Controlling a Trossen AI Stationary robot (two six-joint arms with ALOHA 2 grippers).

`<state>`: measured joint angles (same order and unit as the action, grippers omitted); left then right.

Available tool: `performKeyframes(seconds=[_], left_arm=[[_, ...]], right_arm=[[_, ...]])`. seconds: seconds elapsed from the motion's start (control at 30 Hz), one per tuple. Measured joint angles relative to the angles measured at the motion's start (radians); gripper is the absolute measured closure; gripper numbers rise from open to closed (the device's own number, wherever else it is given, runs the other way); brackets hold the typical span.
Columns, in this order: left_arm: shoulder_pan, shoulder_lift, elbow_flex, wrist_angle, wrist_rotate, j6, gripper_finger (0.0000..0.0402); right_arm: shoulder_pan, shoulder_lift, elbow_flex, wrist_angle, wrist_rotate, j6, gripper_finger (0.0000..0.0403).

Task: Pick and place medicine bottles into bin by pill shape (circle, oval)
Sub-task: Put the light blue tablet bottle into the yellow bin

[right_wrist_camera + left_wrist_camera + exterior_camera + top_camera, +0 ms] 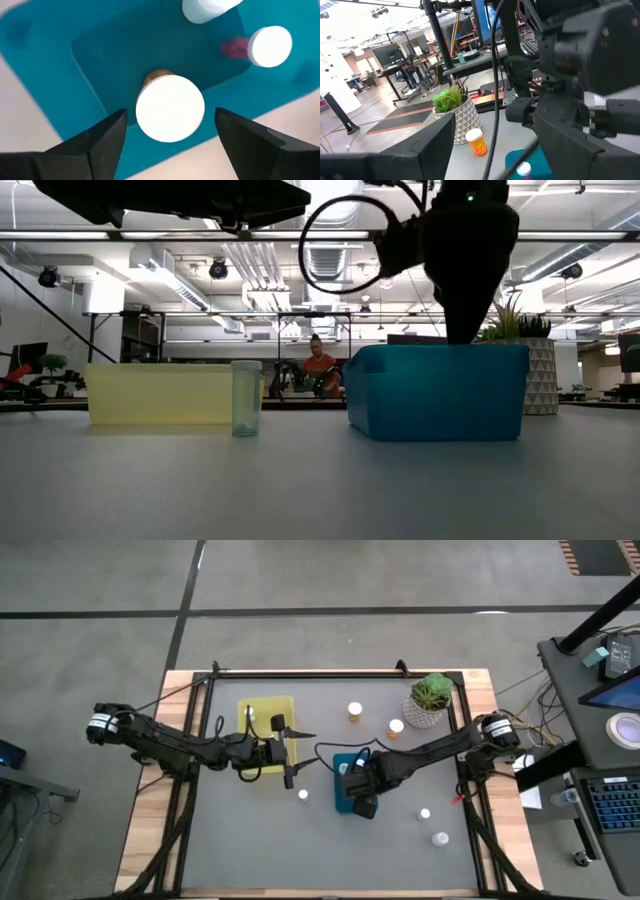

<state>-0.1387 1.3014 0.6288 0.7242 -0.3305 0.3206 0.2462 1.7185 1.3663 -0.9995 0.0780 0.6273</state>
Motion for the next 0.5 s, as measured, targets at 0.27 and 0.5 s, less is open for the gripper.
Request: performKeyframes(seconds=[0.27, 0.5], left_arm=[[0.0, 0.0, 0.0, 0.0, 0.0, -0.008, 0.0145], [0.0, 0.0, 0.0, -0.009, 0.0, -0.031, 0.0145]], right_arm=[[0.012, -0.095, 0.0, -0.011, 0.071, -0.04, 0.0115], [0.047, -0.233, -0.055, 0.005, 0.279, -0.115, 0.0124]])
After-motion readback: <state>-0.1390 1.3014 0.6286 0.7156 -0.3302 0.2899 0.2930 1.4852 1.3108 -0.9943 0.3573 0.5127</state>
